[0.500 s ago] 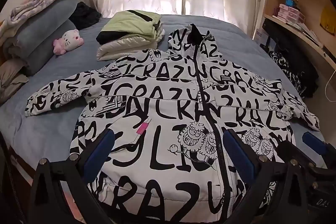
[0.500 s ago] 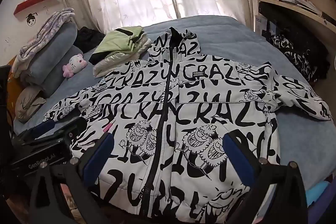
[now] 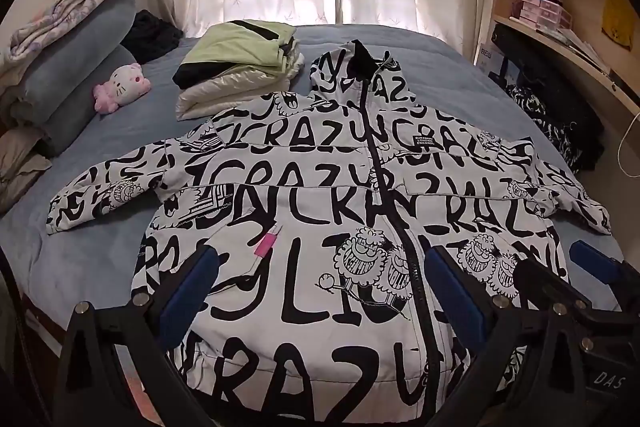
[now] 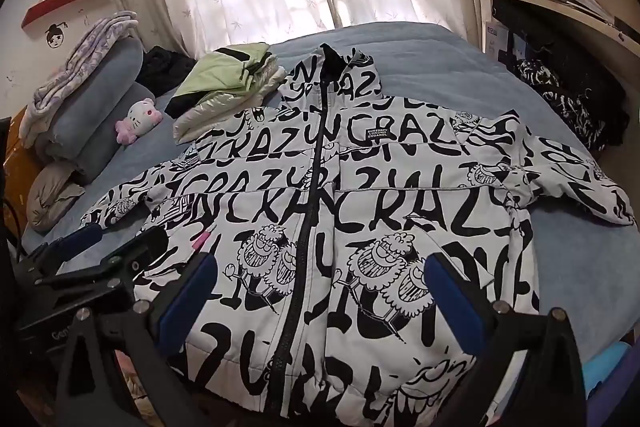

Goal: Fold large clothes

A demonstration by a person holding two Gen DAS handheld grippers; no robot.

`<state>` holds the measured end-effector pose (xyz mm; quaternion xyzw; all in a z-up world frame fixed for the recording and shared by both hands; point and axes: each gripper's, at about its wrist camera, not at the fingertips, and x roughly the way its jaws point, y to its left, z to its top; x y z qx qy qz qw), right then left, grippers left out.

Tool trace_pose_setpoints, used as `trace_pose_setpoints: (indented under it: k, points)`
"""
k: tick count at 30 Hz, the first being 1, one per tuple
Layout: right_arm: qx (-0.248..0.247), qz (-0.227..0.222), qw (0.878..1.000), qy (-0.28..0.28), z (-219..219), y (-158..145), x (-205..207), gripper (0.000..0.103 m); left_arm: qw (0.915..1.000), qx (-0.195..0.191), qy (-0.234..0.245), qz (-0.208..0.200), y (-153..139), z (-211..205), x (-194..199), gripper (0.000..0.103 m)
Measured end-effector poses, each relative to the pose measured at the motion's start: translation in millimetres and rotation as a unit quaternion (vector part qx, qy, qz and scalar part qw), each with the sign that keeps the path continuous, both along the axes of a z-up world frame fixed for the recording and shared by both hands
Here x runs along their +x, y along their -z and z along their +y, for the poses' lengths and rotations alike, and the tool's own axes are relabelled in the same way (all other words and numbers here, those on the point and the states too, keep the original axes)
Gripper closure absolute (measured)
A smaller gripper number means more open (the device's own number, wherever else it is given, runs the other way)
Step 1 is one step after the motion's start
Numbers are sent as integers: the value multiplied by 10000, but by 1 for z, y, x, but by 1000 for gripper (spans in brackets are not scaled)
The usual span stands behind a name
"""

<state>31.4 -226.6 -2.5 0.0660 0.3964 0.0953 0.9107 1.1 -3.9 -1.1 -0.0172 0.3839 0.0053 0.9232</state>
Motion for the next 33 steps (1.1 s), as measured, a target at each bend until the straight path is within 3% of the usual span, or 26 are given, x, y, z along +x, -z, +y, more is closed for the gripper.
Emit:
trace_pose_setpoints:
  k: [2,33]
  points:
    - [10,19,10000,-14,0,11,-4,0,10000,54,9,-8,1,-7,1,1]
    - [74,113,9999,-2,-4,11,-3,0,9999,25,51,127,12,-10,-4,1]
